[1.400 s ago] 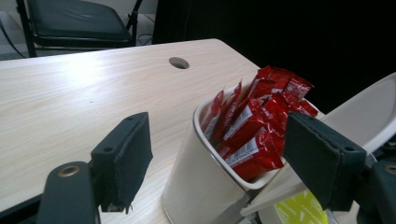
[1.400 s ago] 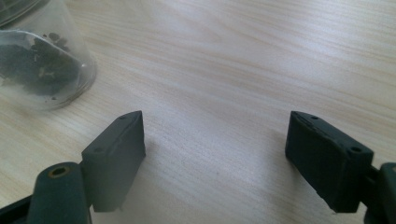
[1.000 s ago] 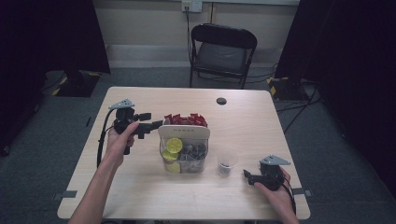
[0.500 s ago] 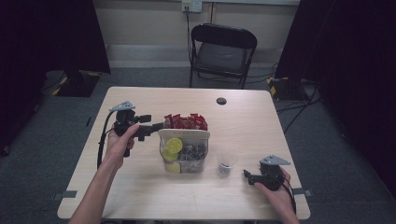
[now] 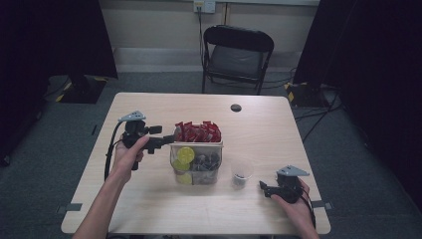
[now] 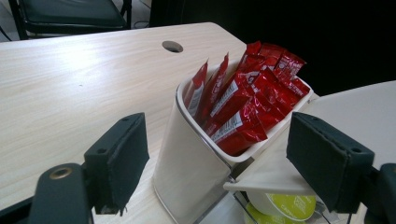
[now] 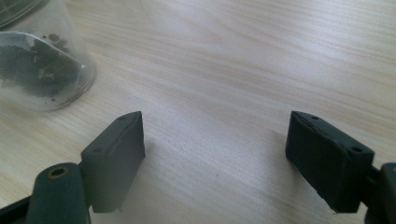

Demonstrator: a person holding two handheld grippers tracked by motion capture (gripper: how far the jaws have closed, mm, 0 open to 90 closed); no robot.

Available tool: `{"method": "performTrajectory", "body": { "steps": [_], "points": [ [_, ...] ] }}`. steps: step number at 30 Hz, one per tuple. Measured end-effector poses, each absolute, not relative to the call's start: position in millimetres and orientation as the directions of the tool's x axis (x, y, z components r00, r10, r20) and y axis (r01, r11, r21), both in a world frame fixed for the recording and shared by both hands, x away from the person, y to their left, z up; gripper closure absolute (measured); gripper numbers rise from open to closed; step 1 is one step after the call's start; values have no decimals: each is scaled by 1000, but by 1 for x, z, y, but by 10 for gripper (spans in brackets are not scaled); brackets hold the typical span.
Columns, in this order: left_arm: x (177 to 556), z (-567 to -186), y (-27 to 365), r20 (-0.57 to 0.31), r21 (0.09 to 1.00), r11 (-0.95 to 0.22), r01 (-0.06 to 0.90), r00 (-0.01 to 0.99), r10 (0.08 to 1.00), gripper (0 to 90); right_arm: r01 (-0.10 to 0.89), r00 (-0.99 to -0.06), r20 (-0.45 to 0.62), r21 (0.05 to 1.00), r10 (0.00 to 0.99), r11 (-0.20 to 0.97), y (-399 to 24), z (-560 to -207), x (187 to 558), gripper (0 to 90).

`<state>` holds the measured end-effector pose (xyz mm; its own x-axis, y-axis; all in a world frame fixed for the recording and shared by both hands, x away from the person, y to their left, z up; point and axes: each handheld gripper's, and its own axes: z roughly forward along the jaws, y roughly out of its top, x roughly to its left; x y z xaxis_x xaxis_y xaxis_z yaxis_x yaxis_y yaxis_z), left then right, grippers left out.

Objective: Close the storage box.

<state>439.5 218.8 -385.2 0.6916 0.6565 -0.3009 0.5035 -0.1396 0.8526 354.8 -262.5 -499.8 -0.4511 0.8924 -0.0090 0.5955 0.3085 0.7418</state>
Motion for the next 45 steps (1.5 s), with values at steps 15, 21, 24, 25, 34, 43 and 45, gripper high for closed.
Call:
{"method": "performTrajectory", "body": {
  "steps": [15, 21, 24, 25, 34, 43, 45],
  "points": [
    [435, -395, 207, -276, 833, -212, 512, 715, 643, 200, 595, -451, -9, 742, 892, 308, -262, -500, 355, 193],
    [434, -398, 201, -249, 824, -246, 510, 716, 652, 199, 595, -451, -9, 742, 892, 308, -262, -500, 355, 193],
    [434, -402, 200, -250, 819, -251, 516, 714, 654, 199, 596, -451, -9, 742, 892, 308, -262, -500, 355, 193],
    [435, -403, 200, -249, 816, -257, 518, 717, 652, 200, 596, -451, -9, 742, 892, 308, -262, -500, 355, 192],
    [436, -410, 199, -263, 806, -258, 533, 712, 651, 193, 596, -451, -9, 742, 892, 308, -262, -500, 355, 192],
    [431, -406, 202, -253, 804, -271, 529, 717, 649, 193, 596, -451, -9, 742, 893, 308, -262, -500, 355, 192],
    [428, -404, 206, -248, 810, -265, 523, 715, 654, 193, 596, -451, -9, 742, 892, 308, -262, -500, 355, 193]
  ]
}}
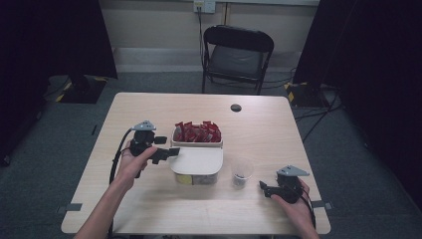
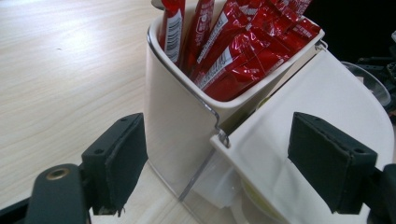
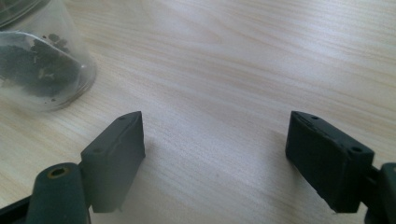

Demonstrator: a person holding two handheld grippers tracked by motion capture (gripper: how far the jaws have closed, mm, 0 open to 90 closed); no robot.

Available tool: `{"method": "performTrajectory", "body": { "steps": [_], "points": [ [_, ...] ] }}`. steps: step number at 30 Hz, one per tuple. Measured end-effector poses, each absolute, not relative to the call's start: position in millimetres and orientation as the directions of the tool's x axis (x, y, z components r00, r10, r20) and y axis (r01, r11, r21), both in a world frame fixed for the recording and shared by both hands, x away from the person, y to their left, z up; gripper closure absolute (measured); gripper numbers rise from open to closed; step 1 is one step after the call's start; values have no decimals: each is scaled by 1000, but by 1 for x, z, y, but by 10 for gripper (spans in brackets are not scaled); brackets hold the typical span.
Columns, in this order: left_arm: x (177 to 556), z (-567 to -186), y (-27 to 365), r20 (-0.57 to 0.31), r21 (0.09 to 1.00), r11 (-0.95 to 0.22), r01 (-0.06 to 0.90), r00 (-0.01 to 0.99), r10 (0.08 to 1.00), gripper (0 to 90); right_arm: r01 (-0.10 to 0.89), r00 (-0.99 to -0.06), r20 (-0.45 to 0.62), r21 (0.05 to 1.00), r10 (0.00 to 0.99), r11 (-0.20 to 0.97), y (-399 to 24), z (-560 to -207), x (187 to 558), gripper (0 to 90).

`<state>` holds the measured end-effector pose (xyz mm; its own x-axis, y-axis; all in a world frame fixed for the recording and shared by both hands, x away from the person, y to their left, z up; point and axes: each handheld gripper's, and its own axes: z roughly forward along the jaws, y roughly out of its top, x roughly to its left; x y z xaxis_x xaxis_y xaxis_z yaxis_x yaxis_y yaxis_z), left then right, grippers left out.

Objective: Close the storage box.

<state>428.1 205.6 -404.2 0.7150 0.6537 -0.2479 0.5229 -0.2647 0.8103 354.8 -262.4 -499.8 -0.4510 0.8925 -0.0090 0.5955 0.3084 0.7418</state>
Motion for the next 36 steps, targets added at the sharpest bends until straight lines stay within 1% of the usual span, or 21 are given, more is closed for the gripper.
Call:
{"method": "performTrajectory", "body": {
  "steps": [4, 11, 17, 25, 27, 36],
  "points": [
    [422, -401, 216, -239, 823, -248, 512, 707, 665, 193, 596, -451, -9, 742, 892, 309, -262, -500, 355, 193],
    [414, -401, 236, -233, 818, -239, 523, 682, 693, 193, 595, -451, -9, 742, 893, 308, -262, -500, 355, 192],
    [407, -405, 248, -225, 809, -247, 534, 669, 709, 193, 608, -431, -7, 737, 903, 295, -263, -500, 355, 149],
    [398, -417, 261, -216, 790, -260, 556, 648, 730, 193, 609, -427, -7, 737, 904, 293, -263, -500, 355, 148],
    [395, -421, 265, -227, 791, -247, 559, 644, 731, 190, 608, -431, -7, 737, 903, 295, -263, -500, 355, 147],
    [382, -438, 277, -205, 762, -277, 585, 625, 753, 186, 607, -433, -7, 737, 901, 297, -263, -500, 355, 143]
  ]
}}
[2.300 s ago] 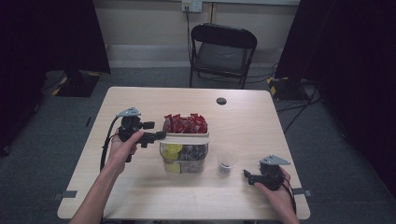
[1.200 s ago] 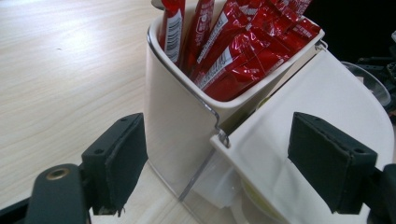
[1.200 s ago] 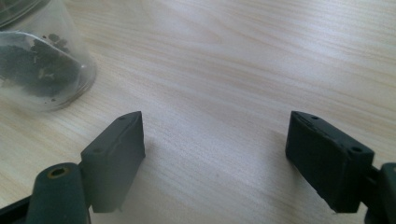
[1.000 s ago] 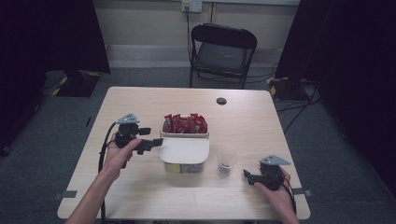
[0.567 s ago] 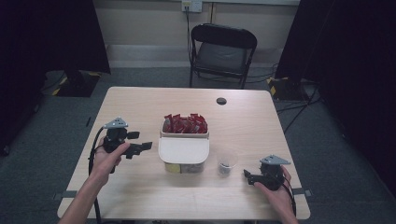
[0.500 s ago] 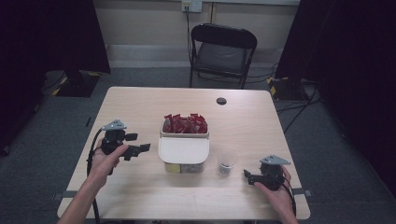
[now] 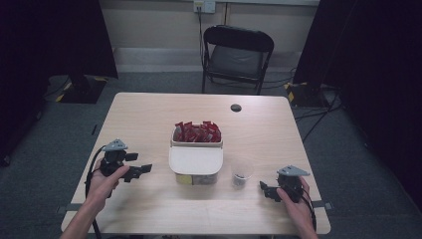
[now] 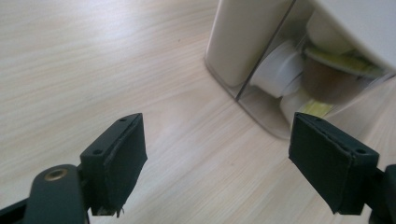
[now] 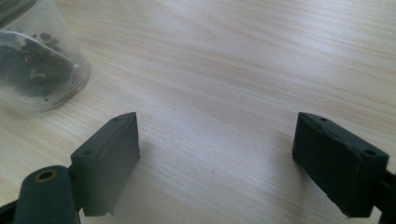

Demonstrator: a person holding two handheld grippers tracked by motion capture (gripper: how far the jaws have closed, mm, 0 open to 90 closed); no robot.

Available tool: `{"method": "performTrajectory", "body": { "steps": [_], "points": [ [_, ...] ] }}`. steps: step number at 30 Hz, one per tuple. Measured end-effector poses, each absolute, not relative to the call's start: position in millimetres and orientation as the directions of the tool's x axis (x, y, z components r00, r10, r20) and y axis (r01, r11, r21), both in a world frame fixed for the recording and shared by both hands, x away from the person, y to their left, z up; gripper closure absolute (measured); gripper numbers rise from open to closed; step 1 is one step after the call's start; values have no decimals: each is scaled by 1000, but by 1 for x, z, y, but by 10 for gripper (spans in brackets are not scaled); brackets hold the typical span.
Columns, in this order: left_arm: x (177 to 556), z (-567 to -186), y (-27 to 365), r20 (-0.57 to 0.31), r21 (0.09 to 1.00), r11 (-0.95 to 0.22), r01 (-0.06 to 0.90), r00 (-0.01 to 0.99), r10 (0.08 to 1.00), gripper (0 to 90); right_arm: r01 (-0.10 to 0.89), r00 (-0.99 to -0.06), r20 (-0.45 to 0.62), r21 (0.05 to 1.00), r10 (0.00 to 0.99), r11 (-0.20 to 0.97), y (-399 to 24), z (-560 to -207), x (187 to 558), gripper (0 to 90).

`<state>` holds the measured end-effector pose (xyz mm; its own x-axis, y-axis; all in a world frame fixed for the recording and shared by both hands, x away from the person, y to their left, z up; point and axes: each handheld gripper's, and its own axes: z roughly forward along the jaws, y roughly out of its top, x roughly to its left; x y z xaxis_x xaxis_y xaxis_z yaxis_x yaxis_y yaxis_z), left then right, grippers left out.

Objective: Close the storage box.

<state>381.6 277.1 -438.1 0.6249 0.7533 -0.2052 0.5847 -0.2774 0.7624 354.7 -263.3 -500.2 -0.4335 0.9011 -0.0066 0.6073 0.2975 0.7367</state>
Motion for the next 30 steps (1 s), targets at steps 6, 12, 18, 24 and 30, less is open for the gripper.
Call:
{"method": "performTrajectory", "body": {
  "steps": [6, 12, 18, 24, 30],
  "points": [
    [373, -444, 278, -150, 734, -331, 593, 617, 772, 183, 606, -440, -7, 736, 898, 303, -264, -500, 355, 142],
    [364, -460, 285, -156, 720, -332, 610, 607, 779, 180, 606, -439, -8, 735, 899, 303, -264, -500, 355, 141],
    [358, -480, 294, -142, 691, -319, 648, 554, 820, 179, 606, -438, -9, 735, 899, 303, -264, -500, 355, 140],
    [355, -491, 291, -121, 683, -332, 650, 549, 827, 179, 606, -438, -9, 735, 899, 303, -264, -500, 355, 140],
    [354, -497, 284, -40, 711, -365, 601, 553, 832, 149, 606, -438, -9, 735, 899, 303, -264, -500, 355, 139]
  ]
}}
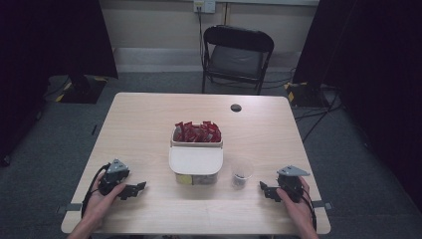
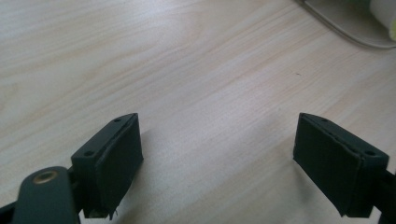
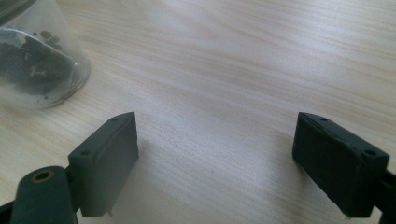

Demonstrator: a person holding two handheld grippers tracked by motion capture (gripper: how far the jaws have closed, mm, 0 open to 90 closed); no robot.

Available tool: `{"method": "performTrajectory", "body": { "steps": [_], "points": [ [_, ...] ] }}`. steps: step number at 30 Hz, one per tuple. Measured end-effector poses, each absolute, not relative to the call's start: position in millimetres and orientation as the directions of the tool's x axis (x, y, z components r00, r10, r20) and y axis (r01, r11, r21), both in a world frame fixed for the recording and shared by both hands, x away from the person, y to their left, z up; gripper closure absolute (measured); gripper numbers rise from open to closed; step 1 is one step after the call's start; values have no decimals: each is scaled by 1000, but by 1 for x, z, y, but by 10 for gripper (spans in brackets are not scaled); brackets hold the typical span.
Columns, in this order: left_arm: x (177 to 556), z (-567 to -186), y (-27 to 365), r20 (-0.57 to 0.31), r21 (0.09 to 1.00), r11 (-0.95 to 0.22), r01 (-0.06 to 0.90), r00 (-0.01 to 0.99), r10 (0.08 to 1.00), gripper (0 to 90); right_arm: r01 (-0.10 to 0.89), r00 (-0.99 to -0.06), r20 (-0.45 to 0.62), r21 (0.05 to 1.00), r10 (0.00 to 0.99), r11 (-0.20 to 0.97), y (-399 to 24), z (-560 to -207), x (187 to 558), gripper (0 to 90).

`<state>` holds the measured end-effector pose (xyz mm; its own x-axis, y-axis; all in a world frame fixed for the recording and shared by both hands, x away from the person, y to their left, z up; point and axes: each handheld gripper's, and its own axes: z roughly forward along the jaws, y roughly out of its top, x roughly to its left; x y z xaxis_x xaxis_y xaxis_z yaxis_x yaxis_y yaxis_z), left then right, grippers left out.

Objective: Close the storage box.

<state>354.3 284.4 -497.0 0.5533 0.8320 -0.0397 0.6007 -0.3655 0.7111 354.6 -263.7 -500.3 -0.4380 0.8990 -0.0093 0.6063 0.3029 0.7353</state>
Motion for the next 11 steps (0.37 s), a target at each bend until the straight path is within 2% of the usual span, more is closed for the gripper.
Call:
{"method": "performTrajectory", "body": {
  "steps": [2, 6, 11],
  "points": [
    [354, -499, 282, -2, 715, -389, 581, 558, 830, 146, 607, -437, -10, 735, 900, 303, -264, -500, 355, 138],
    [356, -502, 282, -1, 726, -388, 568, 565, 825, 82, 607, -436, -10, 735, 900, 302, -264, -500, 355, 137],
    [356, -502, 281, 2, 726, -388, 568, 563, 827, 72, 608, -433, -12, 734, 901, 302, -264, -500, 355, 128]
  ]
}}
